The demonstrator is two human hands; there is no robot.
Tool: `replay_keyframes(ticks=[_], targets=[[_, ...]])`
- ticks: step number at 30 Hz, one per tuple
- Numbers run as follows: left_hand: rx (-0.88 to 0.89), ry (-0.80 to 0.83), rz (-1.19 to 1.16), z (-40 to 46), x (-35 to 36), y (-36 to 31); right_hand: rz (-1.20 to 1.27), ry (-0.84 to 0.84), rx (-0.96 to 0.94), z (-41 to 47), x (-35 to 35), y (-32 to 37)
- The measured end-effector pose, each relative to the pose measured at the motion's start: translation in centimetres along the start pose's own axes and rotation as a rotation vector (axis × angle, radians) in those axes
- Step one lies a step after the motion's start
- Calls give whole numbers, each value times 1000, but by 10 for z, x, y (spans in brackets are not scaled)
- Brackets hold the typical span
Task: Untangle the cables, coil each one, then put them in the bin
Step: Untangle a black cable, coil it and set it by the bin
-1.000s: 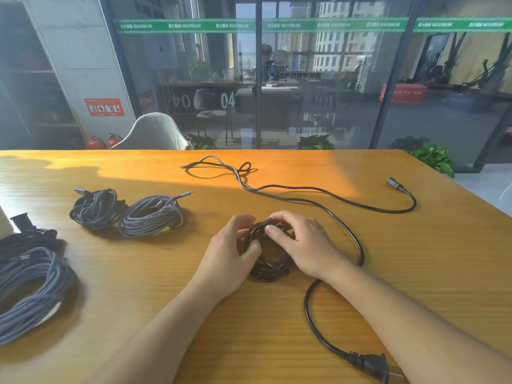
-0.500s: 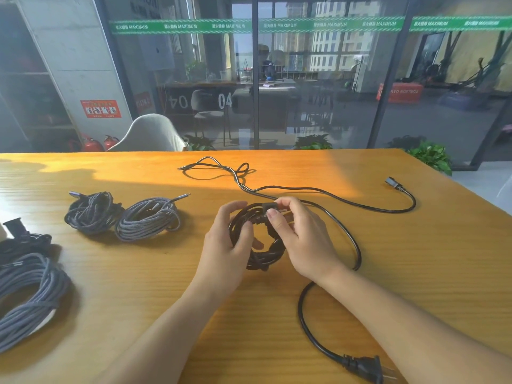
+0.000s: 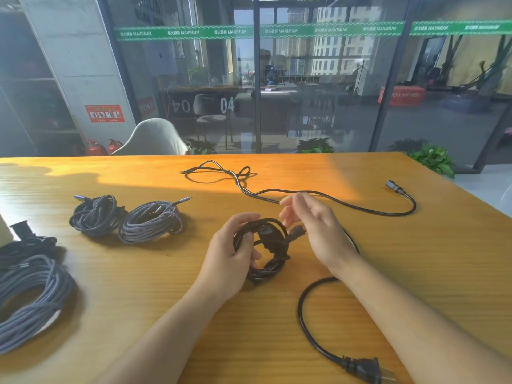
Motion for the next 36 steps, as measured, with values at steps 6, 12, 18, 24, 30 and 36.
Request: replay_keyframes(ticks=[6,12,18,24,30,36], targets=[[-93,-87,-223,3,-6,2,-183,270,100,0,1,-14],[-94,-47,-270,4,-6,3,-61,148,58,2,-2,-12],[-52,2,-270,2,-10,-6,115,103,100,0,1,-8],[-26,15,-227,0,-12,-7,201,81,184,2,4,-6],[-130,-44,-234,4,-12,1,-90,142,115,2,-7,-14],[-65,57,-130,1,-8,-3,-427,324,22,-5,7,-8]])
Point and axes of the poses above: each hand's wrist, its own z-axis towards the middle knuckle, its own x-axis out of the palm, y = z × x, the point moved 1 cm from there along z, towards the middle knuckle, and after that the axes turned 10 degrees about y, right-handed, at the moved point
